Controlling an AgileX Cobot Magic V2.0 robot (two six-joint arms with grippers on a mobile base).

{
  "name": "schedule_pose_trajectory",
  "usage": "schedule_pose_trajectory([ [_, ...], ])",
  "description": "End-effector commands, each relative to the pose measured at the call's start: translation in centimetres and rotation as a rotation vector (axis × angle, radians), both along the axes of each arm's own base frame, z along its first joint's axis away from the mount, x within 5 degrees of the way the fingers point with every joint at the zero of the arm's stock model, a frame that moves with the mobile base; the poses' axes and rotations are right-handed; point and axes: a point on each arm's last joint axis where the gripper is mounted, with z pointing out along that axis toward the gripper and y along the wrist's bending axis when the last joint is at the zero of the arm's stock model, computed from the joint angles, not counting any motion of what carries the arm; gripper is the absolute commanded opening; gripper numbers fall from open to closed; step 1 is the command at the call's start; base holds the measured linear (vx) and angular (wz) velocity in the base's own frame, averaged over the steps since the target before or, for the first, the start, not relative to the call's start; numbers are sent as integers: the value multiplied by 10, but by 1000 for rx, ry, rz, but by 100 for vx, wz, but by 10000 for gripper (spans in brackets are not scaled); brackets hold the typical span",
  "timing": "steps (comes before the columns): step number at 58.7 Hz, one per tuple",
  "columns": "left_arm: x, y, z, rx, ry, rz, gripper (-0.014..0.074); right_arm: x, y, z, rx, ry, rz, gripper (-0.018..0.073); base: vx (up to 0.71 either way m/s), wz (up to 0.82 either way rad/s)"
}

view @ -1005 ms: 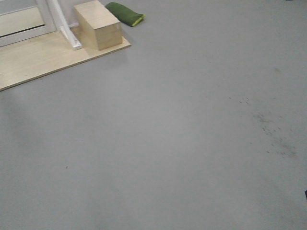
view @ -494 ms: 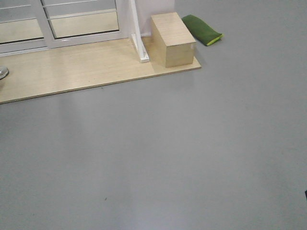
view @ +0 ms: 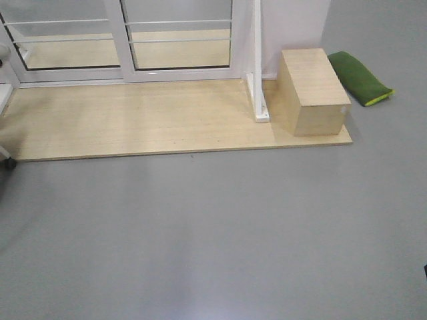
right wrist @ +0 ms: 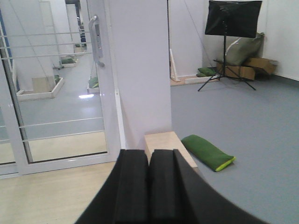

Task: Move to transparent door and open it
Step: 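Drive the base toward the glass sliding door on the wooden platform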

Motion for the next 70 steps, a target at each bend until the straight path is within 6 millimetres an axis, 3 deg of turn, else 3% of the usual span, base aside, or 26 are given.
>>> schedule_pose_trajectory([
  [1,0,1,-2,-16,-65,6,-6,-1,0,3,-26,-78,-6,-5,58,32],
  [70,0,1,-2,-16,-65,6,-6,-1,0,3,-26,-77,-6,-5,57,6],
])
